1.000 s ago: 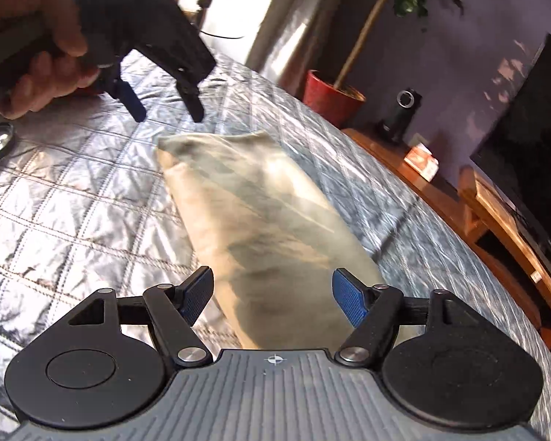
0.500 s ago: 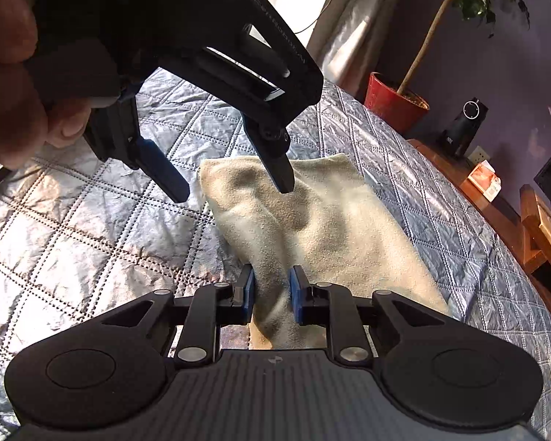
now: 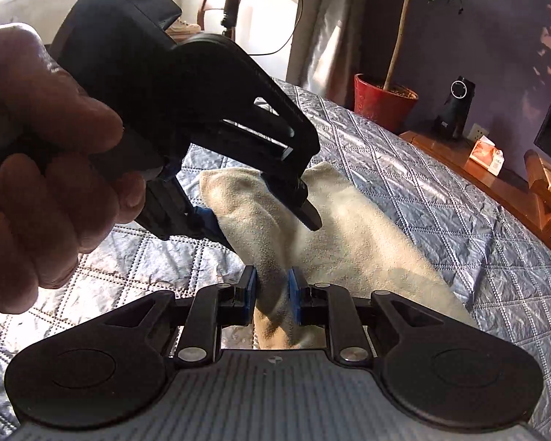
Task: Fold clothes
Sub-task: 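Grasp the bundle end with both grippers and lift it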
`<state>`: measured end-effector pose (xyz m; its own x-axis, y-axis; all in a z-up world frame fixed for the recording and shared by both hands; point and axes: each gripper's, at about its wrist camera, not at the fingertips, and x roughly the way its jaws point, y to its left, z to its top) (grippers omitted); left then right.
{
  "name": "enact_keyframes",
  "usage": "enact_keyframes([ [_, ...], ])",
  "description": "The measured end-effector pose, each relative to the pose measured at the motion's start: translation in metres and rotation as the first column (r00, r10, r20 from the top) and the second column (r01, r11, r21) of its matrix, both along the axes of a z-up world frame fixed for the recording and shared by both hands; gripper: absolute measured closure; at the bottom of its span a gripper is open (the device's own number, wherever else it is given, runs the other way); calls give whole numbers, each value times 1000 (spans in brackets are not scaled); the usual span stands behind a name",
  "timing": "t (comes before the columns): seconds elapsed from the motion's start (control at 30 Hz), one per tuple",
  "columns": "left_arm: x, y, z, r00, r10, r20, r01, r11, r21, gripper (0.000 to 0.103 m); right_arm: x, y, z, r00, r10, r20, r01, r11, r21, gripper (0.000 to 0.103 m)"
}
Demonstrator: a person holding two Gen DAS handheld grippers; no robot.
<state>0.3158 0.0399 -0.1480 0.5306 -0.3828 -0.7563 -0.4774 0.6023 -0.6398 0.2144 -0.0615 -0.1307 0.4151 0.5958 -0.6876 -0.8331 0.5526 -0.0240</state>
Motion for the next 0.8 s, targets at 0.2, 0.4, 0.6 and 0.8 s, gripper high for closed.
enact_keyframes([
  [0.2,11,-13,10,997,-67,26,64,992,105,89,20,-42,12,983,-167,-73,174,979,105,69],
  [0.4,18,-32,22,991,-124,57,110,971,214,90,45,-46,-7,980,-184,-78,184,983,-10,73],
  [0.6,20,-63,46,954,-266,136,193,896,399,91,33,-19,-28,998,-66,-24,63,991,-115,74],
  [0.8,18,-118,72,828,-520,208,297,722,625,92,28,-20,-26,1000,-17,-10,15,991,-134,76],
])
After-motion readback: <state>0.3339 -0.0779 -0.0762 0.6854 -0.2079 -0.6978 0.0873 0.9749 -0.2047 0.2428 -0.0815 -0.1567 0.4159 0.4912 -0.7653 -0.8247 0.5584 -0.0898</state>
